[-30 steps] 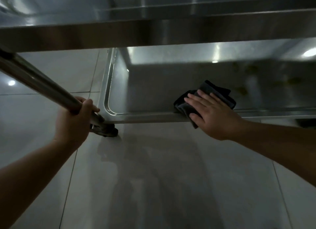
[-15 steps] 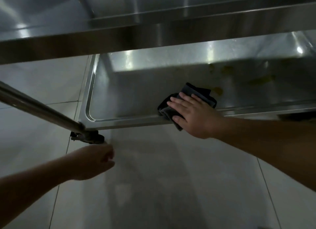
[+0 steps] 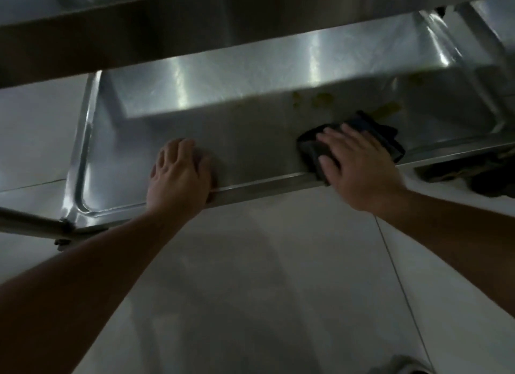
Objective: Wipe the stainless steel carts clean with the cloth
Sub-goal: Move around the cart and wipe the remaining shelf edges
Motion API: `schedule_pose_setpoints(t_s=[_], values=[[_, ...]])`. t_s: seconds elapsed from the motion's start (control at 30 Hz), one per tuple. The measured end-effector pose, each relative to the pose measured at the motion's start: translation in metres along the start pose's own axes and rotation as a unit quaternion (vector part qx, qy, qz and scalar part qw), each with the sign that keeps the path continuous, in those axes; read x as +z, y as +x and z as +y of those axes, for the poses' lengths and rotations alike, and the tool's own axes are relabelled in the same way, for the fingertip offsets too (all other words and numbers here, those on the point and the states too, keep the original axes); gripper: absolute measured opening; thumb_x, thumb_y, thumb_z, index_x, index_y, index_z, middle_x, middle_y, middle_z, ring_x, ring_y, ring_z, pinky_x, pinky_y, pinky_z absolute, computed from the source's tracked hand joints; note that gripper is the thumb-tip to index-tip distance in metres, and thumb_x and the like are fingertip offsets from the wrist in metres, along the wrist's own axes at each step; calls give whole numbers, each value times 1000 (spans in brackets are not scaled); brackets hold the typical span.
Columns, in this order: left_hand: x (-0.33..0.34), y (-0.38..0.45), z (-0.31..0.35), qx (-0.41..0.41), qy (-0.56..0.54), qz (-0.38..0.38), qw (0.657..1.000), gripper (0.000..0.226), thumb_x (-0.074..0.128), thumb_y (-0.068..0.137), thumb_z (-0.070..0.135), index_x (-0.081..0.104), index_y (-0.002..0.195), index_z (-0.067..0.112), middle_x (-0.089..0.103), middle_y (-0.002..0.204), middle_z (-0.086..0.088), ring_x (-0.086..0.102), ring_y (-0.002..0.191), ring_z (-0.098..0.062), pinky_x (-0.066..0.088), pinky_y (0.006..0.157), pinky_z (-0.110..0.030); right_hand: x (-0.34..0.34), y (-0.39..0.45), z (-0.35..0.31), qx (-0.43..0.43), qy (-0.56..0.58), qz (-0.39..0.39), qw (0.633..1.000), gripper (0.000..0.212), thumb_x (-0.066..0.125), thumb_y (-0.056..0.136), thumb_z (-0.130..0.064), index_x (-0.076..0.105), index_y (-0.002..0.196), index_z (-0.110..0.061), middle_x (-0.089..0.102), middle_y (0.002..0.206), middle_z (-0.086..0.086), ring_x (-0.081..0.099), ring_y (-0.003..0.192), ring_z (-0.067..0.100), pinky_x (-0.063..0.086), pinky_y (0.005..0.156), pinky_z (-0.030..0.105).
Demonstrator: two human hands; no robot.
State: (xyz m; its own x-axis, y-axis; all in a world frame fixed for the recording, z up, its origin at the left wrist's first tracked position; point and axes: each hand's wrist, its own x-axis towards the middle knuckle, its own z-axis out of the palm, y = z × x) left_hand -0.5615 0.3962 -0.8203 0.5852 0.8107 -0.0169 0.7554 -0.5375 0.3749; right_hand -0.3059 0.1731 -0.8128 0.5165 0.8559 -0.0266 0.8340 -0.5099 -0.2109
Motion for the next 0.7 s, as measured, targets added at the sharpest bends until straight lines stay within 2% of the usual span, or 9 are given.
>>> schedule_pose_setpoints(t_s=[0.07, 0.13, 0.23, 0.3, 0.4, 0.47, 0.53, 0.6, 0.7], values=[[4, 0, -6, -34, 11, 0, 999, 57, 39, 103, 56, 40, 150, 23, 34, 163, -7, 31, 152, -32, 26, 124, -54, -10, 4, 48, 100, -19, 26, 994, 67, 25, 100, -51, 47, 154, -17, 46, 160, 8, 36, 151, 31, 25, 123, 50], [7, -2, -8, -49, 19, -1, 999, 61, 39, 104, 58, 35, 153, 23, 31, 166, -7, 26, 156, -32, 22, 128, -53, -16, 11, 75, 203, -37, 26, 978, 68, 22, 102, -51, 38, 158, -16, 38, 165, 9, 29, 154, 33, 21, 125, 54], [7, -3, -5, -51, 25, 0, 998, 64, 40, 104, 59, 33, 156, 23, 30, 167, -7, 25, 157, -31, 21, 129, -52, -8, 29, 49, 260, -25, 15, 965, 68, 22, 103, -49, 30, 161, -16, 28, 170, 6, 18, 157, 32, 12, 127, 55], [6, -4, -3, -55, 25, -1, 998, 64, 41, 105, 57, 33, 157, 23, 29, 169, -6, 23, 158, -30, 19, 130, -50, 1, 44, 1, 204, -13, -8, 979, 66, 22, 104, -48, 24, 164, -19, 20, 173, 2, 11, 159, 29, 7, 128, 51], [4, -4, -1, -59, 23, 0, 998, 62, 43, 106, 54, 33, 158, 22, 28, 169, -6, 22, 158, -28, 19, 130, -49, 18, 64, -79, 59, 3, -59, 997, 64, 20, 107, -50, 16, 166, -25, 8, 175, -5, 1, 160, 24, -1, 127, 47], [4, -5, -1, -54, 27, 6, 998, 60, 43, 107, 53, 35, 157, 22, 30, 169, -6, 23, 158, -27, 21, 129, -50, 26, 69, -121, -45, 13, -92, 995, 64, 18, 107, -51, 14, 166, -27, 6, 175, -8, -4, 160, 22, -7, 127, 46], [3, -5, -2, -55, 25, 13, 998, 58, 41, 108, 52, 36, 157, 22, 31, 169, -5, 24, 158, -26, 21, 129, -50, 29, 67, -133, -120, 15, -104, 987, 63, 17, 108, -52, 16, 166, -28, 9, 174, -9, -3, 160, 19, -8, 127, 44], [3, -6, -2, -52, 23, 12, 998, 58, 42, 108, 51, 35, 158, 23, 31, 169, -4, 23, 158, -25, 21, 129, -49, 26, 64, -112, -136, -5, -87, 987, 65, 15, 105, -55, 20, 165, -29, 15, 173, -9, 5, 160, 19, -3, 127, 43], [3, -5, -4, -46, 23, 10, 999, 58, 43, 108, 50, 34, 159, 23, 30, 170, -4, 22, 159, -25, 21, 129, -49, 15, 79, -47, -33, -35, -17, 999, 68, 19, 103, -55, 31, 162, -25, 26, 171, -1, 17, 158, 25, 8, 128, 46]])
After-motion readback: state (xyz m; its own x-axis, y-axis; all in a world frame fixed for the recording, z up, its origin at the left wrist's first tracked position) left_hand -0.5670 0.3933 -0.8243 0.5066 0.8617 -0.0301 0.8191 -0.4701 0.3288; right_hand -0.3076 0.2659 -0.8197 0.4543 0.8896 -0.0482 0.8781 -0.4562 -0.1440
